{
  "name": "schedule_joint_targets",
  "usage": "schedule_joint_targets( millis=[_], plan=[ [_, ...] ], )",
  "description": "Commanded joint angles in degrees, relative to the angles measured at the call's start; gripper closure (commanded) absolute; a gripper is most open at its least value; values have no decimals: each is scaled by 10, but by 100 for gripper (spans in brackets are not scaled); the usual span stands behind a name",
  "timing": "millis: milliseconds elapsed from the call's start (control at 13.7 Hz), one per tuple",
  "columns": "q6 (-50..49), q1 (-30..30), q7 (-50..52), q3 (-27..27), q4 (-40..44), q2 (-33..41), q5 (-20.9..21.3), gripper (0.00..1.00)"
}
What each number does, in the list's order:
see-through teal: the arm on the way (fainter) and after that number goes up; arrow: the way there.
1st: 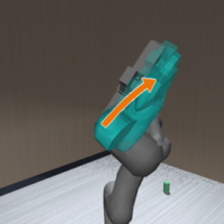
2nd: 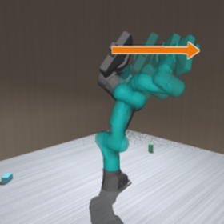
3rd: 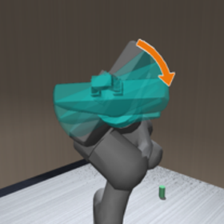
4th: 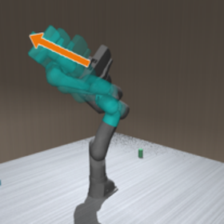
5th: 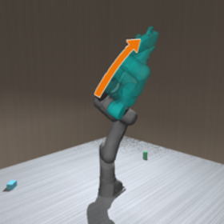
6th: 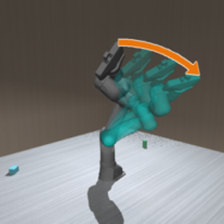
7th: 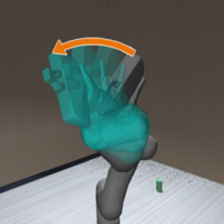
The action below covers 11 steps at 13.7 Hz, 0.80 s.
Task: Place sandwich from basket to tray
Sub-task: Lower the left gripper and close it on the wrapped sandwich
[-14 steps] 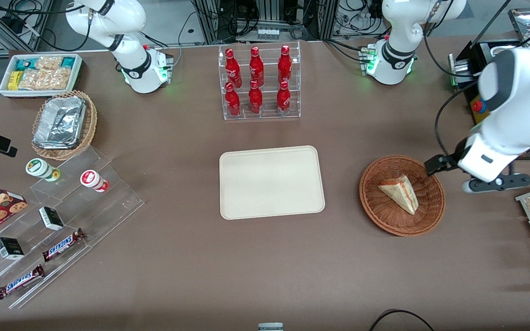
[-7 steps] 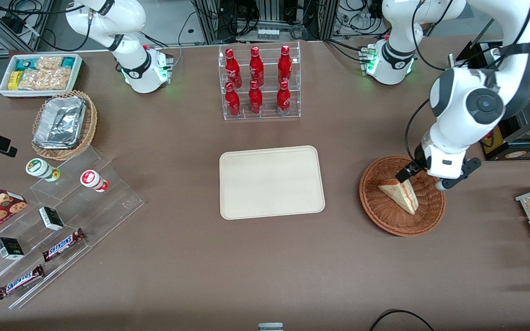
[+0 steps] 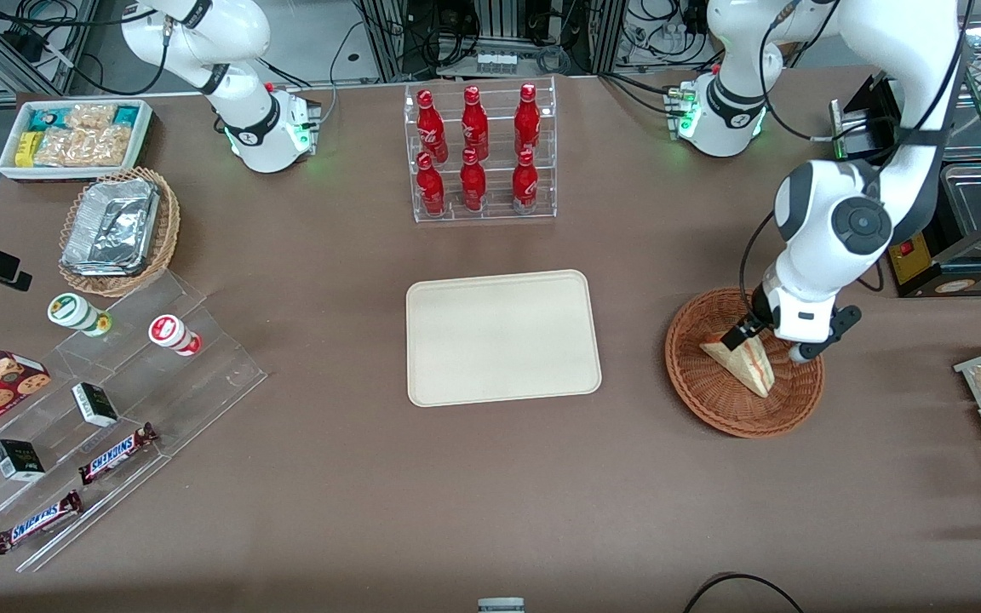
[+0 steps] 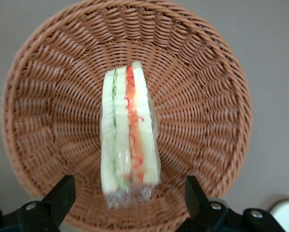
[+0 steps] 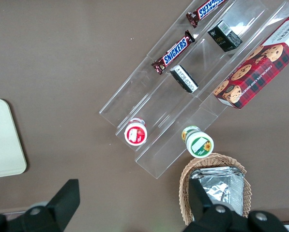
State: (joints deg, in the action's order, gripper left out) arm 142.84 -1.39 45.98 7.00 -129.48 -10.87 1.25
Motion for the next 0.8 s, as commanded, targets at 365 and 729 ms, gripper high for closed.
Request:
schedule_joint_targets(
  millis=[365, 729],
  plan=[
    [14, 10, 17, 3, 36, -24, 10, 100],
    [-313, -41, 17, 15, 229, 19, 54, 100]
  ],
)
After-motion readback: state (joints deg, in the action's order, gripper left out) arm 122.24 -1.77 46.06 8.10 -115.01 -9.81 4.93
